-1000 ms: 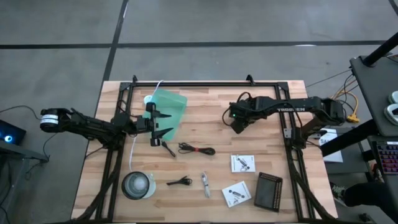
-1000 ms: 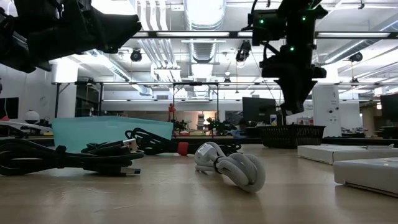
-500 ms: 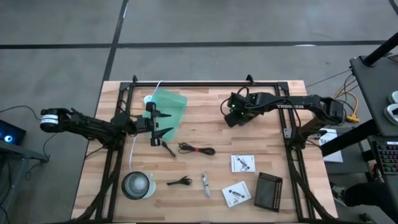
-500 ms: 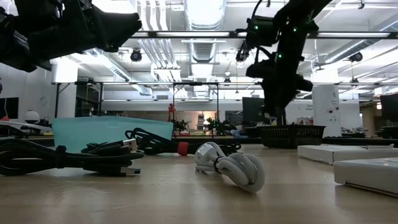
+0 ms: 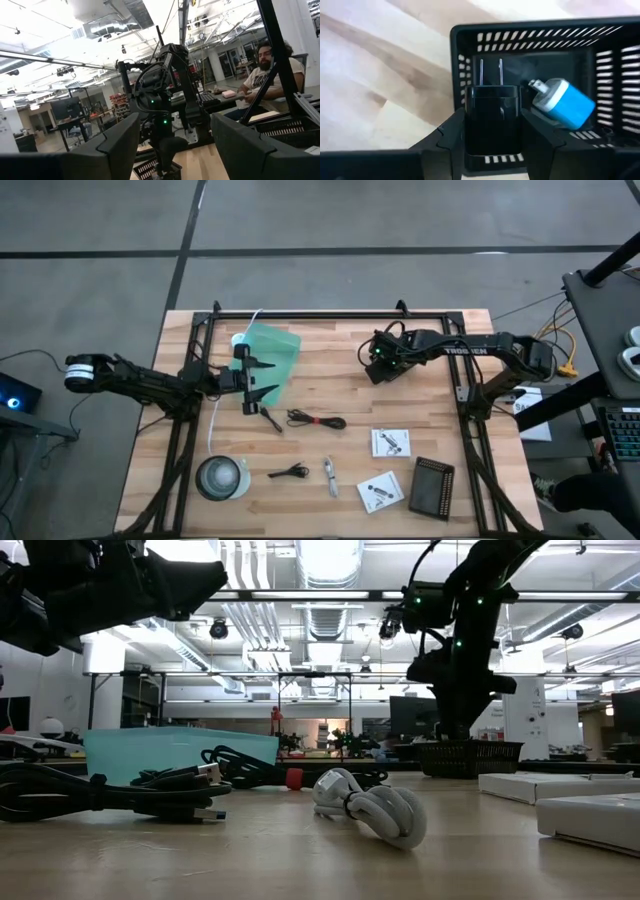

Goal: Pick and place items into bin
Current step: Put the black charger adapter into the top black bin, then put the top right black charger cable into the light blue bin

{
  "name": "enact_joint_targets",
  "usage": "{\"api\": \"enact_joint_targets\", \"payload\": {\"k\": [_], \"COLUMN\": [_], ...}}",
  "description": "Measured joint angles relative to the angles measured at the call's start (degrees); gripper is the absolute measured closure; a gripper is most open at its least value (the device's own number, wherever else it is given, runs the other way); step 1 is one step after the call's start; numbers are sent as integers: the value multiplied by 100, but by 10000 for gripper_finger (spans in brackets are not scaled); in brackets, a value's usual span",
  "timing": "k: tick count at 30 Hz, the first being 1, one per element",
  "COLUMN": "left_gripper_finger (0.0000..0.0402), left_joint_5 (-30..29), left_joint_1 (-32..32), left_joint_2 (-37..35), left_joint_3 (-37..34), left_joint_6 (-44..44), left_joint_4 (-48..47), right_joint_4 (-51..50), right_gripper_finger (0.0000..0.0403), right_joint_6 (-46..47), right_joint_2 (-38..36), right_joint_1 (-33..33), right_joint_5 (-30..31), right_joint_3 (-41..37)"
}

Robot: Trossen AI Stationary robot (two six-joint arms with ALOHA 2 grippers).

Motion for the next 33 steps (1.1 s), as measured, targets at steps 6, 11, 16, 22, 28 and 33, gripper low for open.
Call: {"api": "enact_joint_targets", "payload": {"k": [6, 11, 16, 22, 28, 33], "left_gripper_finger": [173, 173, 173, 173, 173, 173], "left_joint_5": [0, 0, 0, 0, 0, 0], "left_joint_1": [1, 0, 0, 0, 0, 0], "left_joint_2": [0, 0, 0, 0, 0, 0], "left_joint_3": [0, 0, 0, 0, 0, 0], "left_joint_6": [8, 13, 13, 13, 11, 9], "left_joint_4": [6, 4, 1, -1, -6, -18], "right_joint_4": [1, -2, 259, 1635, 2947, 5008], "right_gripper_finger": [183, 150, 150, 167, 178, 179], "right_joint_6": [2, 2, -304, -1587, -2472, -3266], "right_joint_2": [0, 0, -4, -24, -28, -28], "right_joint_1": [-6, -2, 129, 931, 1826, 2340], "right_joint_5": [151, 149, 170, 160, -469, -255], "right_joint_3": [0, 0, 52, -60, -235, -663]}}
